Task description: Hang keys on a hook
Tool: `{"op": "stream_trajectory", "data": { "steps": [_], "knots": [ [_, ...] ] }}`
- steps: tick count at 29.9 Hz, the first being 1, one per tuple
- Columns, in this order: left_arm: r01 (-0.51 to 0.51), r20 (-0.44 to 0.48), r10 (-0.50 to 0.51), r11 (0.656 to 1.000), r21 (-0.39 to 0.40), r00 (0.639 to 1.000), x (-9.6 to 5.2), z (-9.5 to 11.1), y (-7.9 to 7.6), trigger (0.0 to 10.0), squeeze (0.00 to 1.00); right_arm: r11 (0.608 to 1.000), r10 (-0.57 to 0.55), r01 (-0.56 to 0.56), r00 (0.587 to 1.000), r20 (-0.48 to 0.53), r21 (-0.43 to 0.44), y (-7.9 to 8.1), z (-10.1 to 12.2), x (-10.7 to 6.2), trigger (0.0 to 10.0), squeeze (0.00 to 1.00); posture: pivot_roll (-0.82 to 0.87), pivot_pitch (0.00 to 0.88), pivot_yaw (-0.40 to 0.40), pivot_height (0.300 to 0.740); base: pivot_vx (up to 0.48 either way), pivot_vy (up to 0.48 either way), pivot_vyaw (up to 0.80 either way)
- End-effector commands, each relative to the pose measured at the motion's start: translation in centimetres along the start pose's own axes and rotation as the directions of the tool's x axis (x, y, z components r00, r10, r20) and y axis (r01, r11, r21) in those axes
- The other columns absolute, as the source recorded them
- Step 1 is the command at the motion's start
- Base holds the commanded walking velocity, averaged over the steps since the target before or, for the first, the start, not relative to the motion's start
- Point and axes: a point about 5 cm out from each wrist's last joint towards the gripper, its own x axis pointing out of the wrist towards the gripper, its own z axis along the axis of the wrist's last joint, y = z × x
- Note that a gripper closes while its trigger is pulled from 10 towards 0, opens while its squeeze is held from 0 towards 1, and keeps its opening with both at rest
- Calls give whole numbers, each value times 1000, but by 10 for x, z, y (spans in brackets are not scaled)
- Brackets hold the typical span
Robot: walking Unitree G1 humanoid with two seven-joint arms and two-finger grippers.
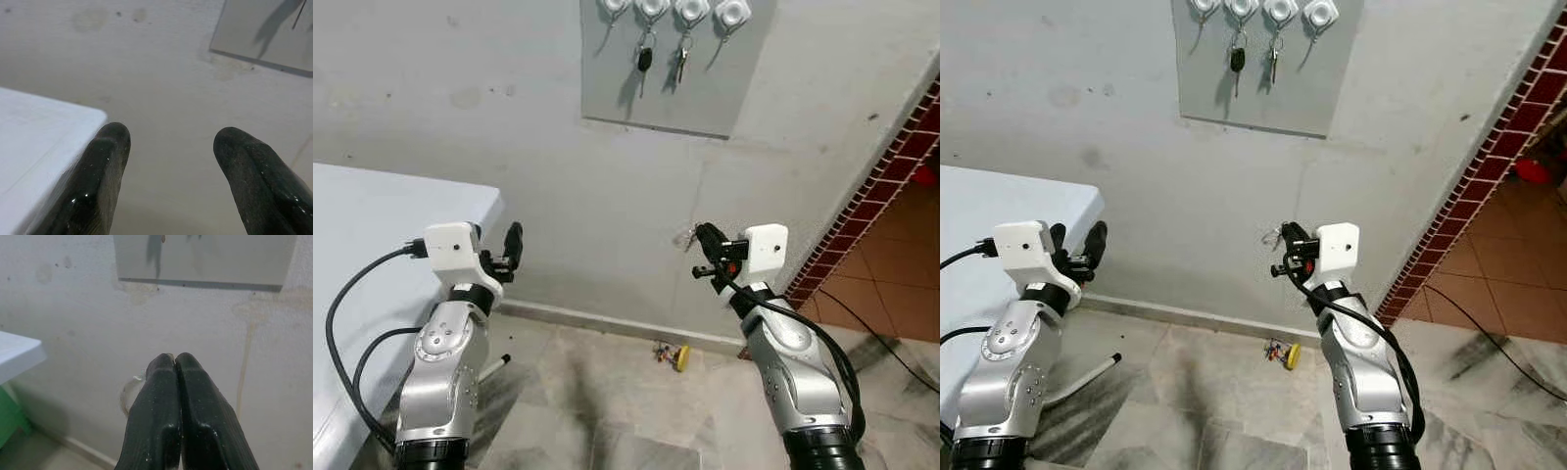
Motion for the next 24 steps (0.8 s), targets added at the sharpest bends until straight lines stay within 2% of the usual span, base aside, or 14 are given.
{"op": "stream_trajectory", "data": {
  "steps": [1,24],
  "knots": [
    [3,9,-3,1000,11,1000,-1,5,3,10000,0,1000,18,-18,999,48,6,2,9,1,10000,0,-86,60,-29,740,480,0,0],
    [21,11,-22,1000,16,1000,3,7,0,10000,0,1000,11,-12,998,70,16,4,11,2,10000,0,-90,42,-13,740,480,0,0]
  ]
}}
